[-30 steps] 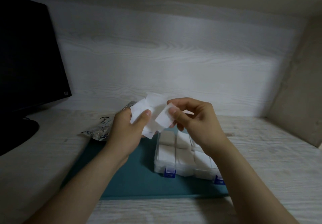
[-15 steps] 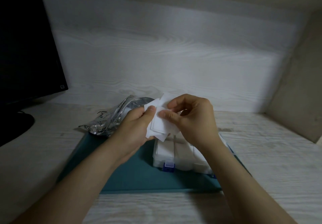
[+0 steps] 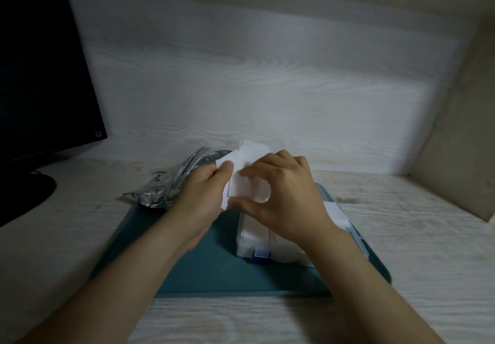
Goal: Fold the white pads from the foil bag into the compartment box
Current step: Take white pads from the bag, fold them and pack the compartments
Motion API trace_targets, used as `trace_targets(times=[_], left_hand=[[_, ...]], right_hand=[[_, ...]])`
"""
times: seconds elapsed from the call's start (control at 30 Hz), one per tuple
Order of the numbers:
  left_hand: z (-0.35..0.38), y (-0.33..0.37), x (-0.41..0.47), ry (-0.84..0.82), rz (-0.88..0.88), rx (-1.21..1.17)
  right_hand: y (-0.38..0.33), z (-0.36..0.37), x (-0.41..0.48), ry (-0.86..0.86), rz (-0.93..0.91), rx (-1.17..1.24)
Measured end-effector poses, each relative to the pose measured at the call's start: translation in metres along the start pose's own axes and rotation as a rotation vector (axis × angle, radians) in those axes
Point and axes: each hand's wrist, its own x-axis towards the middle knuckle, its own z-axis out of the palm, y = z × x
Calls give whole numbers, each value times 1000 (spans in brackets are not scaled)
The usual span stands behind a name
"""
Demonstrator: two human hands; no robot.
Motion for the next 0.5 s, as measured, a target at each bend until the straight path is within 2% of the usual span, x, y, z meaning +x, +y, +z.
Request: trace_targets(times=[0.3, 0.37, 0.5], left_hand=[[-1, 2, -3, -81, 24, -37], [-2, 1, -3, -69, 44, 12], [-4, 0, -2, -25, 85, 68]], right_hand=[[-2, -3, 0, 88, 7, 149], [-2, -4, 1, 107, 78, 198], [-3, -7, 2, 116, 336, 416]])
